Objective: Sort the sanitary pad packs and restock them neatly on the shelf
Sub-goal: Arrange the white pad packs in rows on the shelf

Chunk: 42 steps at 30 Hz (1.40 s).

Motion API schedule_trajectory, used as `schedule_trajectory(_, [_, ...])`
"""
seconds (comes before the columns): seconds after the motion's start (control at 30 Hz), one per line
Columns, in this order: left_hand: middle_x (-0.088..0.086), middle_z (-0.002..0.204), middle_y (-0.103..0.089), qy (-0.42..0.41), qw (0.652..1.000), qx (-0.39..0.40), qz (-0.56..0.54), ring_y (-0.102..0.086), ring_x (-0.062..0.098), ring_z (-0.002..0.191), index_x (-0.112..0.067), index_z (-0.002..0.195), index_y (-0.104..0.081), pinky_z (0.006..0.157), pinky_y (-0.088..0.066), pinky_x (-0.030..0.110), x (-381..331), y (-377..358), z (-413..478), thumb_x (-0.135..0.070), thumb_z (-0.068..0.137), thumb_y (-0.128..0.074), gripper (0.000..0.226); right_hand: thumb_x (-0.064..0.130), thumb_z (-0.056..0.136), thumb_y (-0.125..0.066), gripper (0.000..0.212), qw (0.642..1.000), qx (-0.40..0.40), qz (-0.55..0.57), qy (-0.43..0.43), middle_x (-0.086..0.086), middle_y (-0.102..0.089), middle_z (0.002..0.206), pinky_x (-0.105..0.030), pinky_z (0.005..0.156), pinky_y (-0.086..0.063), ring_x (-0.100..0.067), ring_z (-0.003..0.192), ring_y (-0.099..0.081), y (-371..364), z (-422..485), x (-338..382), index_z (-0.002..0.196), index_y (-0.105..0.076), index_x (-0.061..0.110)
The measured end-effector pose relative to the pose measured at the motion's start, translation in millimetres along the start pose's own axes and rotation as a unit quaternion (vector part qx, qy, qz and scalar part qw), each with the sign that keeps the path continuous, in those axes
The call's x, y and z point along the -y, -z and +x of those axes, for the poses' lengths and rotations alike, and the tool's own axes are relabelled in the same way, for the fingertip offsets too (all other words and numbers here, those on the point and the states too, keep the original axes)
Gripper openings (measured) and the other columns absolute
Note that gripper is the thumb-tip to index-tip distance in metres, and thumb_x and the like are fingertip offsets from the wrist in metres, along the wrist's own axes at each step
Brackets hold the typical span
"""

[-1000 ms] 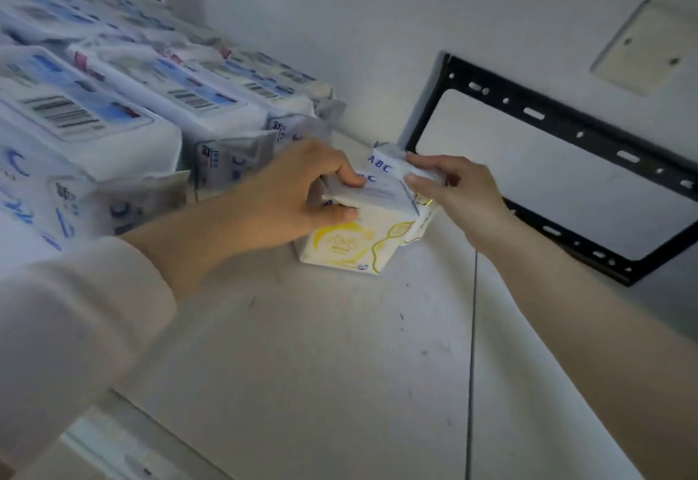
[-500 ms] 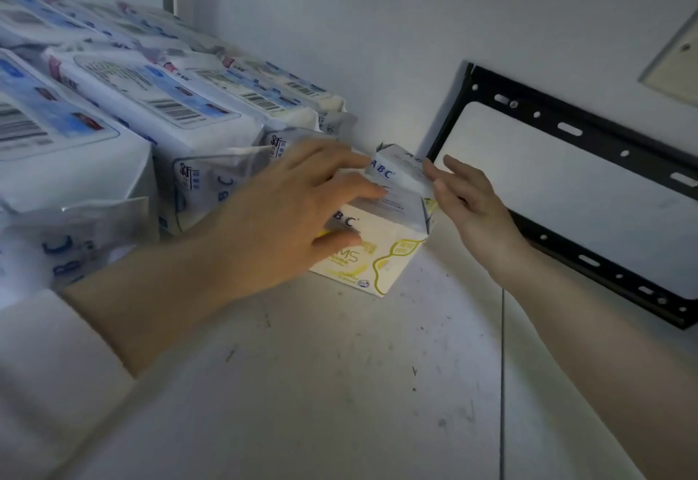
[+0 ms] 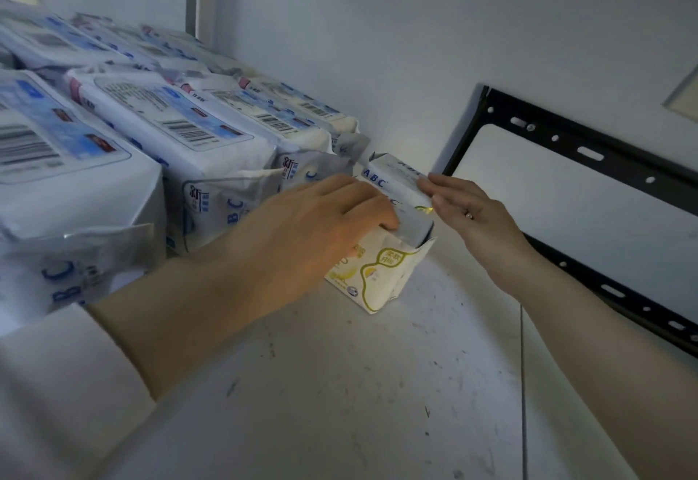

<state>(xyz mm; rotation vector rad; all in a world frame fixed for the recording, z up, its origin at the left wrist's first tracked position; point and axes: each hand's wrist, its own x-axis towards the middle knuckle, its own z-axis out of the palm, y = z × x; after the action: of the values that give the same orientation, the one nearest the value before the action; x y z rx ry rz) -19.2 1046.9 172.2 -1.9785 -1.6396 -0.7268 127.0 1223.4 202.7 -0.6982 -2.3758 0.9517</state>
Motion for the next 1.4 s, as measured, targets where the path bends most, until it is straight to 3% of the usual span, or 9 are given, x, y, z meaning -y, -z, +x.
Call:
schedule_trajectory(0.27, [0.005,0.106,-0.065,-0.005,0.999,-0.019,0.026,-0.063,0.025,0.093,-0.019,0.106,-0.050,0.054,-0.057,0.038,7.4,-0.9,1.3,-0.006,0.050,-0.086,0.068,0.030,0.094,-0.049,0.019,0.996,0.023,0.079,-0.025,0.011,-0.049,0.131,-0.029,0.112,-0.031,-0.001,0.120,-0.047,-6.7,12.0,6.4,0.099,-0.066,0.035])
schedule_trajectory(0.4, [0.007,0.101,-0.066,-0.016,0.999,-0.019,0.041,-0.064,0.025,0.086,-0.014,0.100,-0.057,0.048,-0.055,0.037,11.9,1.0,2.3,-0.018,0.067,-0.065,0.035,0.027,0.098,-0.044,0.024,0.997,0.019,0.066,-0.028,0.011,-0.050,0.129,-0.030,0.110,-0.034,-0.002,0.119,-0.048,-7.2,17.5,4.5,0.102,-0.067,0.032])
schedule_trajectory(0.5, [0.009,0.096,-0.066,-0.015,0.999,-0.019,0.044,-0.065,0.026,0.081,-0.011,0.095,-0.061,0.045,-0.054,0.034,9.3,2.4,4.3,-0.020,0.063,-0.070,0.034,0.030,0.097,-0.044,0.023,0.999,0.015,0.050,-0.016,0.013,-0.050,0.127,-0.032,0.112,-0.031,-0.004,0.121,-0.046,-7.3,16.8,4.0,0.096,-0.065,0.040])
schedule_trajectory(0.7, [0.010,0.096,-0.065,0.005,0.999,-0.010,0.045,-0.065,0.028,0.082,-0.010,0.096,-0.061,0.046,-0.054,0.036,8.4,5.0,7.5,-0.012,0.059,-0.080,0.041,0.030,0.096,-0.045,0.020,0.999,0.013,-0.028,0.013,0.013,-0.050,0.125,-0.017,0.100,-0.031,0.000,0.117,-0.045,-3.3,13.9,5.8,0.099,-0.059,0.044])
schedule_trajectory(0.83, [0.011,0.096,-0.065,0.014,0.999,-0.003,0.043,-0.065,0.027,0.080,-0.010,0.096,-0.060,0.046,-0.054,0.037,6.8,3.9,7.5,-0.012,0.055,-0.084,0.047,0.028,0.093,-0.051,0.019,0.999,0.012,-0.040,0.023,0.014,-0.053,0.122,-0.002,0.089,-0.035,0.012,0.105,-0.047,1.7,14.8,3.1,0.102,-0.061,0.040])
schedule_trajectory(1.03, [0.012,0.096,-0.065,0.030,0.998,0.015,0.043,-0.065,0.028,0.080,-0.010,0.097,-0.058,0.046,-0.054,0.037,3.7,3.5,8.0,-0.011,0.051,-0.086,0.054,0.026,0.093,-0.052,0.020,0.998,0.007,-0.049,0.025,0.014,-0.053,0.121,-0.006,0.089,-0.037,0.009,0.103,-0.048,1.4,14.8,2.9,0.107,-0.061,0.037])
schedule_trajectory(1.2, [0.009,0.097,-0.067,0.069,0.996,0.041,0.025,-0.066,0.025,0.085,-0.011,0.097,-0.059,0.064,-0.052,0.032,-6.5,11.5,7.9,-0.029,0.073,-0.058,0.030,0.026,0.094,-0.051,0.022,0.997,-0.024,-0.068,0.007,0.012,-0.052,0.120,-0.009,0.091,-0.034,0.000,0.110,-0.047,-1.2,9.3,10.8,0.112,-0.063,0.032])
schedule_trajectory(1.3, [0.007,0.117,-0.059,0.113,0.992,0.054,0.027,-0.058,0.024,0.105,-0.012,0.114,-0.053,0.080,-0.047,0.034,-15.7,21.9,10.7,-0.028,0.086,-0.051,0.032,0.025,0.095,-0.049,0.026,0.995,-0.065,-0.080,-0.009,0.010,-0.050,0.118,-0.016,0.097,-0.032,-0.003,0.113,-0.045,-2.6,-0.8,22.5,0.118,-0.060,0.029])
schedule_trajectory(1.4, [0.005,0.134,-0.044,0.139,0.986,0.072,0.050,-0.042,0.022,0.123,-0.015,0.130,-0.038,0.100,-0.033,0.032,-20.4,37.3,13.7,-0.028,0.095,-0.044,0.038,0.023,0.095,-0.050,0.029,0.983,-0.106,-0.149,-0.006,0.006,-0.050,0.122,-0.011,0.093,-0.026,-0.005,0.116,-0.042,-2.1,-17.5,43.7,0.123,-0.058,0.023])
